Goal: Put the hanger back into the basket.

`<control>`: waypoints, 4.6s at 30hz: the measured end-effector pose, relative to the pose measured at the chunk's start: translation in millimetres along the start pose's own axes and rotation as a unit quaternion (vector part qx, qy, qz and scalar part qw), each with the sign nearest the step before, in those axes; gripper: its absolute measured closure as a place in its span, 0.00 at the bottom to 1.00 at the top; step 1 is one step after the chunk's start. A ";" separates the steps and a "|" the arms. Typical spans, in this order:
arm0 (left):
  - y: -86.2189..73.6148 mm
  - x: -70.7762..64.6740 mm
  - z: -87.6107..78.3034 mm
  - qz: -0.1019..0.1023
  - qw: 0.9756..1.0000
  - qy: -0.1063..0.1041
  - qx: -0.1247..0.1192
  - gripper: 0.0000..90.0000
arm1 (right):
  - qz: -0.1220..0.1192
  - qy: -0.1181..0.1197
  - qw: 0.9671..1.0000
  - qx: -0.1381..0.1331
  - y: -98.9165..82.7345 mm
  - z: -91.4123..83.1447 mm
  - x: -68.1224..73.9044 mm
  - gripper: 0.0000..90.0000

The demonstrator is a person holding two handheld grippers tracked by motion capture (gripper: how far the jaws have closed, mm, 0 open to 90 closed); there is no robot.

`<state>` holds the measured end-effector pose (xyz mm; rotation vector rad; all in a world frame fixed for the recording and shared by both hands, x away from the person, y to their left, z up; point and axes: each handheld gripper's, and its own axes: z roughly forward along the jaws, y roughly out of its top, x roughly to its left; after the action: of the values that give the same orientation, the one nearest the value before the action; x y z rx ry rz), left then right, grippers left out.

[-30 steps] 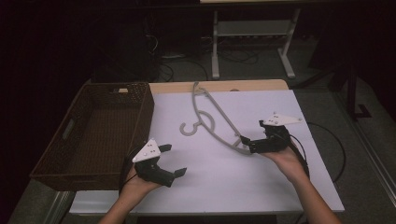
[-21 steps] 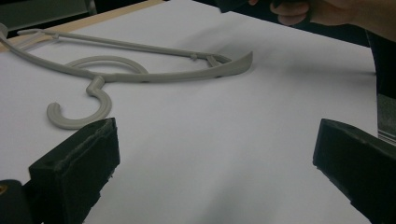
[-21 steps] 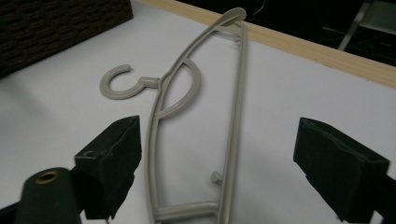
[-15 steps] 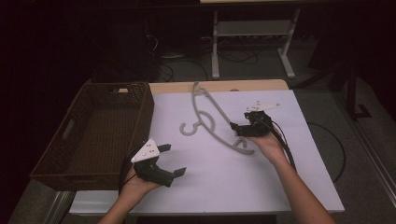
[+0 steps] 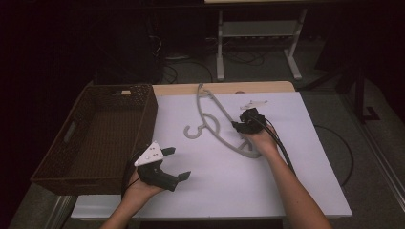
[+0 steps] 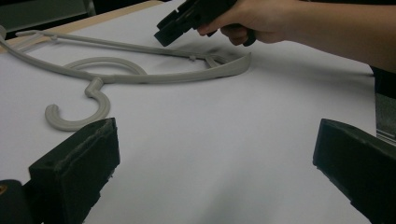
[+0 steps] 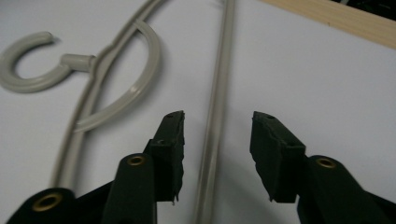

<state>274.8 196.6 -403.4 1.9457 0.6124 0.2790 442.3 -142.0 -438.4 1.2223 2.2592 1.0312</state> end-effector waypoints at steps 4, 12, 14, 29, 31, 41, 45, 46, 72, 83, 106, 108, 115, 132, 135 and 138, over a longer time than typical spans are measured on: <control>0.0 0.0 0.0 0.000 1.000 0.000 0.000 0.00 | 0.008 0.001 1.000 0.010 -1.0 6.9 -1.0 0.70; 0.1 -0.2 0.0 -0.001 1.000 0.000 0.001 0.00 | 0.005 0.004 1.000 0.025 -3.0 18.0 0.4 0.81; 0.0 -0.4 0.2 -0.002 1.000 0.000 0.002 0.00 | 0.008 0.009 1.000 0.026 -2.6 18.2 0.3 0.86; 0.2 -1.1 0.5 -0.001 1.000 0.000 0.002 0.00 | 0.017 0.011 0.999 0.049 -9.5 1.8 2.2 0.89; 0.1 -1.6 0.7 -0.002 1.000 0.000 0.002 0.00 | 0.015 0.014 0.998 0.054 -13.0 -2.5 4.9 0.89; 0.4 -2.4 1.1 -0.001 1.000 0.000 0.002 0.00 | 0.005 0.038 0.997 0.073 -30.7 -29.7 18.6 0.89; 0.4 -2.6 1.0 0.000 1.000 0.000 0.003 0.00 | 0.000 0.046 0.996 0.075 -37.6 -41.9 25.0 0.89; 0.4 -2.7 1.0 0.000 1.000 0.000 0.003 0.00 | -0.003 0.047 0.996 0.075 -40.1 -44.6 26.3 0.89; -0.3 -4.4 4.4 0.001 1.000 -0.005 0.003 0.00 | -0.086 0.167 0.980 0.066 -59.3 -75.7 74.6 0.72; -0.2 -6.0 4.9 0.002 1.000 -0.007 0.005 0.00 | -0.100 0.147 0.980 0.093 -62.2 -62.9 84.5 0.80; 0.1 -5.0 4.9 0.004 1.000 -0.008 0.005 0.00 | -0.082 0.155 0.980 0.099 -59.0 -64.8 73.7 0.90; 0.3 -5.0 5.2 0.004 1.000 -0.008 0.005 0.00 | -0.077 0.159 0.980 0.096 -57.7 -67.8 70.9 0.90; 2.6 -3.9 7.9 0.005 1.000 -0.008 0.004 0.00 | -0.052 0.197 0.976 0.072 -54.8 -77.2 56.4 0.90; 8.4 4.0 38.8 0.018 1.000 -0.002 0.021 0.01 | -0.001 0.260 0.965 0.036 -45.1 -92.5 35.4 0.90; 10.5 8.9 42.0 0.022 0.999 0.006 0.024 0.01 | 0.005 0.265 0.964 0.035 -44.8 -94.9 32.4 0.90; 13.3 13.5 45.9 0.028 0.999 0.015 0.025 0.01 | 0.002 0.270 0.962 0.033 -43.3 -97.7 29.5 0.90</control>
<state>310.8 163.7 -412.8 2.0131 0.5895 0.3317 341.6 -174.5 -405.5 1.0615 2.7087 1.4408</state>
